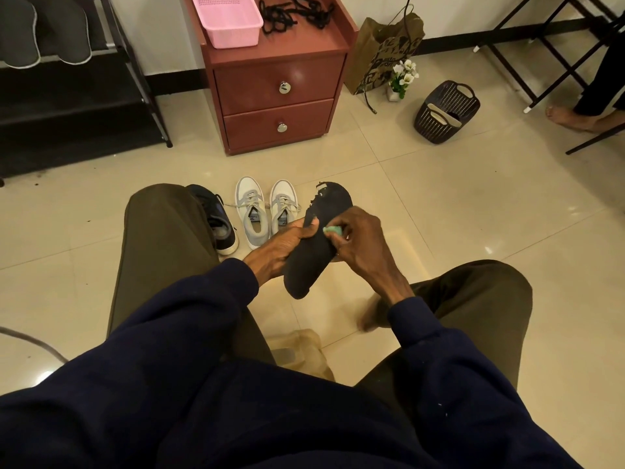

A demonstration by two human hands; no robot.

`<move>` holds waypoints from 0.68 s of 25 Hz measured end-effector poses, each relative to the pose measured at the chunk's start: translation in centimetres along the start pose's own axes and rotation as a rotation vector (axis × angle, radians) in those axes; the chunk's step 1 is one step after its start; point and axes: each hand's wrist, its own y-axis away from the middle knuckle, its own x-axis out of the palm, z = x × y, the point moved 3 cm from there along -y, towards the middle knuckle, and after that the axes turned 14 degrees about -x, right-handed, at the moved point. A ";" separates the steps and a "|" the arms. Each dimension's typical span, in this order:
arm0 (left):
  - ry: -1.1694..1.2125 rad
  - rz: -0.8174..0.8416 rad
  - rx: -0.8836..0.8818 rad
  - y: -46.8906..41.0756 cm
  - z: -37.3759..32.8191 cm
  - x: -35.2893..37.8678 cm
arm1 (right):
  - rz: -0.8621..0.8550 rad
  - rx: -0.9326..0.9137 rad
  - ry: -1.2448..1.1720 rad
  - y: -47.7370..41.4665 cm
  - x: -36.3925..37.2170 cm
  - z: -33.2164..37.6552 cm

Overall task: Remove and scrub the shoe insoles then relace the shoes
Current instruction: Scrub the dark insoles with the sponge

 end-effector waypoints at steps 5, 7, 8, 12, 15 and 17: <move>-0.006 0.028 -0.003 0.3 0.0 0.0 | 0.001 0.013 0.099 -0.5 -0.9 -1.3; -0.039 0.035 0.007 0.9 0.0 0.0 | -0.083 0.106 0.152 -0.1 -1.9 -3.0; -0.064 0.012 0.021 0.7 -0.1 -0.2 | -0.093 0.102 0.110 0.1 -1.9 -3.1; -0.160 -0.085 0.054 -0.2 -0.4 -1.1 | 0.034 -0.044 -0.087 0.1 -0.7 -0.6; -0.140 -0.030 0.017 0.3 0.1 -0.4 | -0.025 0.030 0.032 -0.2 -1.1 -1.5; -0.099 0.045 -0.001 0.6 0.4 0.2 | -0.096 0.116 0.112 -0.2 -1.8 -2.5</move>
